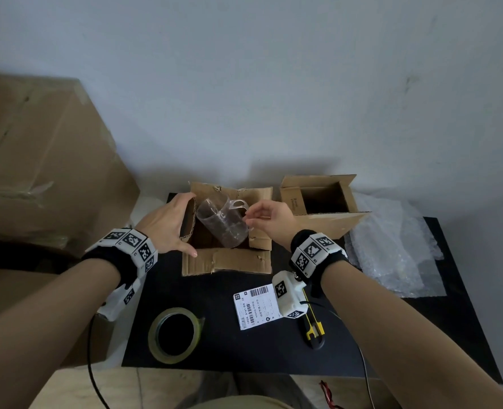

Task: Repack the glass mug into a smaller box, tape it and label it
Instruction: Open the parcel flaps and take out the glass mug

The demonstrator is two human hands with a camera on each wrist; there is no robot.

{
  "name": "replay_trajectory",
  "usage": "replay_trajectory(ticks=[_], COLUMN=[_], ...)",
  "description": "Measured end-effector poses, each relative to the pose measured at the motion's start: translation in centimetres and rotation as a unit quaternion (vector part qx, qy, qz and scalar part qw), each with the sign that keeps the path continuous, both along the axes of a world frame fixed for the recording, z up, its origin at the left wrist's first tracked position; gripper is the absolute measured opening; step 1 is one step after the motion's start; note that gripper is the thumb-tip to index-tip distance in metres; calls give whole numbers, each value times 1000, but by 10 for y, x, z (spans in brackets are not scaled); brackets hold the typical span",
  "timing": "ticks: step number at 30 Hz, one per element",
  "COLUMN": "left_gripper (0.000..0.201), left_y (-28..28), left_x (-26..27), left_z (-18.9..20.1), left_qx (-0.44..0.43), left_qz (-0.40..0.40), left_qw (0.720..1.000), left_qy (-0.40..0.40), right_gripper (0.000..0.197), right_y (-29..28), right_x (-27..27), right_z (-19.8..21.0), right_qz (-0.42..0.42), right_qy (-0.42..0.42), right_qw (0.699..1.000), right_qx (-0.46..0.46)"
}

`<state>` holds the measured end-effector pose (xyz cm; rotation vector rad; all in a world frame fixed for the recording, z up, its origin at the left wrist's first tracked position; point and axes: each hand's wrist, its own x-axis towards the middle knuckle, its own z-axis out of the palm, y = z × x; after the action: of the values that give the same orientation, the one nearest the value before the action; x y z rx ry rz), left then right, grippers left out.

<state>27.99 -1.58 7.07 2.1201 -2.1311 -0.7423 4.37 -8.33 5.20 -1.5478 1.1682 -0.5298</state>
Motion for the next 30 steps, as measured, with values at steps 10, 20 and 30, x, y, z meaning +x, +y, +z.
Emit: replay_trajectory(ticks=[10, 20, 30], left_gripper=[110, 123, 80], left_y=[-5, -10, -11], left_x=[24, 34, 7], left_z=[-2, 9, 40], left_qx=[13, 26, -68], left_qz=[35, 41, 36], left_qw=[999, 998, 990], left_qy=[11, 27, 119], right_gripper=[14, 12, 30], right_y=[-10, -13, -5], right_x=[15, 30, 15], right_z=[0, 11, 43], right_qz=[7, -21, -57], right_qy=[-36, -66, -81], right_qw=[999, 997, 995], right_qx=[30, 32, 23])
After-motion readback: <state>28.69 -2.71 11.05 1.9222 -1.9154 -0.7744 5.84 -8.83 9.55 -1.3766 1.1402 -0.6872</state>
